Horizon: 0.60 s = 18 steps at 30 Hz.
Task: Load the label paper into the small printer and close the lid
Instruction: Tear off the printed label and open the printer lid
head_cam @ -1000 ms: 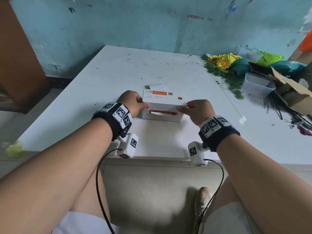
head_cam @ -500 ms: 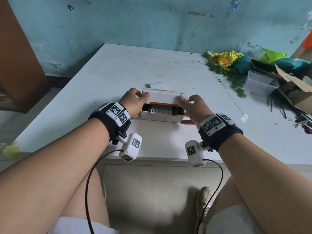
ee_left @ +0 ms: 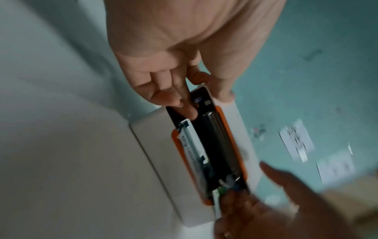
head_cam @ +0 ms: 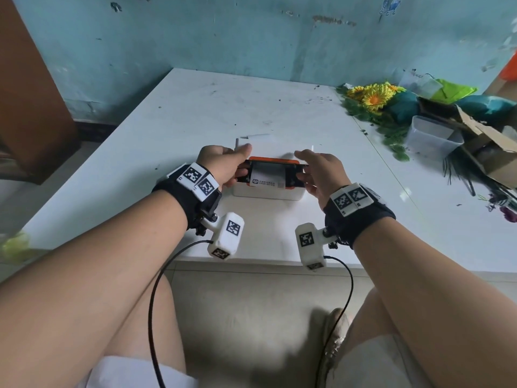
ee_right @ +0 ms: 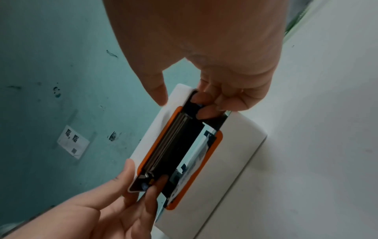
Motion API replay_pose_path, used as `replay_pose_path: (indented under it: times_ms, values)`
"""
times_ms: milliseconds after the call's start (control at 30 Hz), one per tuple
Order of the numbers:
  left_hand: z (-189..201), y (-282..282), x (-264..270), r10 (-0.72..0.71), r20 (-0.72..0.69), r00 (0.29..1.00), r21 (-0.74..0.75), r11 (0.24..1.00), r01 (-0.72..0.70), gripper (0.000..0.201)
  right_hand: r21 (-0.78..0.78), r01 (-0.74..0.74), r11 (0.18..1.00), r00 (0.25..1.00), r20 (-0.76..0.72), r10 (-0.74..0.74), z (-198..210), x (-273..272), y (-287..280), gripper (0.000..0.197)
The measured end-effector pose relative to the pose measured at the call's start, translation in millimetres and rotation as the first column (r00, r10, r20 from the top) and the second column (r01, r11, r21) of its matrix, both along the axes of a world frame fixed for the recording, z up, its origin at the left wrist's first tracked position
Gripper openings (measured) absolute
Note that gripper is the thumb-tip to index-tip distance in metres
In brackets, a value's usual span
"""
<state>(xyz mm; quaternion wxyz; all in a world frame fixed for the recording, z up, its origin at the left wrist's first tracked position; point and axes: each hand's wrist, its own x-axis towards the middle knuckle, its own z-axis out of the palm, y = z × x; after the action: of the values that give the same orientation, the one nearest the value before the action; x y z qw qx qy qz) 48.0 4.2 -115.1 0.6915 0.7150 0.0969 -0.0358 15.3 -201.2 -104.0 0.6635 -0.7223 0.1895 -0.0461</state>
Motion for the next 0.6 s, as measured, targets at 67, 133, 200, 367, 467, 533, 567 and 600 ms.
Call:
replay_pose_path:
  times_ms: [67, 133, 200, 367, 467, 533, 567, 600]
  values:
    - [-0.1, 2.8, 0.1, -0.006, -0.061, 0.998, -0.12, 0.993, -0.001, 0.035, 0.065, 0.03, 0.997, 0.999, 0.034, -0.032, 3.6, -0.2, 1.6, 0.017]
    - [-2.2, 4.9, 1.2, -0.011, -0.029, 0.999, -0.067, 0.998, 0.009, 0.039, 0.078, 0.052, 0.996, 0.995, 0.082, -0.059, 5.5, 2.1, 3.6, 0.022]
    - [-4.2, 6.7, 2.1, -0.011, 0.017, 1.0, 0.033, 0.999, 0.011, 0.037, 0.114, 0.073, 0.991, 0.987, 0.136, -0.088, 6.7, 4.2, 7.8, 0.037]
    - [-5.0, 13.8, 3.6, -0.02, -0.017, 1.0, 0.075, 0.997, 0.022, 0.032, 0.264, 0.096, 0.96, 0.965, 0.211, -0.155, 8.7, 6.0, 21.1, 0.058]
    - [-4.0, 17.7, 5.5, -0.035, -0.039, 0.999, 0.189, 0.981, 0.042, 0.028, 0.272, 0.082, 0.959, 0.956, 0.25, -0.152, 13.5, 6.8, 28.0, 0.056]
    - [-3.9, 21.6, 7.4, -0.007, -0.069, 0.998, 0.223, 0.975, 0.022, 0.03, 0.217, 0.054, 0.975, 0.956, 0.271, -0.114, 16.1, 7.4, 30.7, 0.057]
    - [-4.2, 23.9, 7.5, -0.002, -0.081, 0.997, 0.239, 0.971, 0.021, 0.031, 0.19, 0.047, 0.981, 0.957, 0.274, -0.099, 16.6, 8.2, 31.2, 0.056]
    - [-4.3, 26.9, 7.0, -0.011, -0.096, 0.995, 0.256, 0.966, 0.035, 0.032, 0.178, 0.044, 0.983, 0.957, 0.275, -0.093, 17.2, 8.8, 31.3, 0.053]
